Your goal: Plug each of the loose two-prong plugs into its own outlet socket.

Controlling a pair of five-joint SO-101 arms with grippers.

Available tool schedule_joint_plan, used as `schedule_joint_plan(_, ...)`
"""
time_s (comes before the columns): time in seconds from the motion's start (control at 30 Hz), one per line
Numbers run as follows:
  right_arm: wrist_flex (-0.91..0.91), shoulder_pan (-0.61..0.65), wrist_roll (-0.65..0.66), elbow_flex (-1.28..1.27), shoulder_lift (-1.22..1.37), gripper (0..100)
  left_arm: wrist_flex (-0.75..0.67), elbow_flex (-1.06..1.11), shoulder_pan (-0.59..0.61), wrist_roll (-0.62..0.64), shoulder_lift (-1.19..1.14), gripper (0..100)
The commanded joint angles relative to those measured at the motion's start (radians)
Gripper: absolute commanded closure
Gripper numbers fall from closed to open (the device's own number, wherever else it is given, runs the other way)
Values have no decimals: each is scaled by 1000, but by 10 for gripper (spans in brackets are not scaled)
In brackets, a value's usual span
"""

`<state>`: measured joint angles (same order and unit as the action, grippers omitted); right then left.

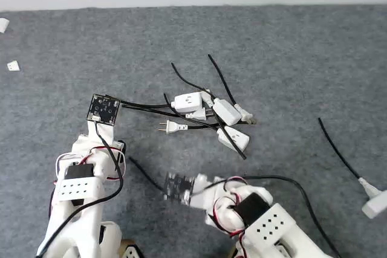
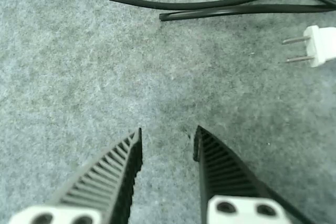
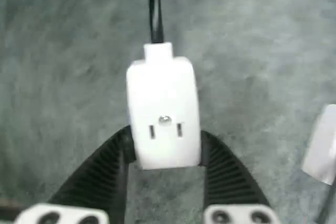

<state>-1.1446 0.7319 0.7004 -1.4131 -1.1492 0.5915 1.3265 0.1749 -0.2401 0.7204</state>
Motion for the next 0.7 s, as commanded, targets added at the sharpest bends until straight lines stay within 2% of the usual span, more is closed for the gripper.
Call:
schedule_joint_plan(0.0, -24, 12, 40, 3, -21, 732, -26, -38, 5, -11, 0, 848)
schedule_joint_plan(0.07, -42, 12, 52, 3, -22, 703, -26, -38, 5, -11, 0, 848)
schedule_joint_plan(0.3, -65, 8, 94, 11, -30, 703, -26, -38, 5, -11, 2, 848)
schedule_joint_plan(0.47, -101, -47, 81, 91, -30, 703, -26, -38, 5, -11, 2, 848)
schedule_joint_plan(0.53, -84, -44, 34, 86, -30, 704, -26, -38, 5, -11, 2, 848)
schedule_joint_plan(0.67, -31, 50, -34, 49, -22, 704, -26, -38, 5, -11, 0, 848)
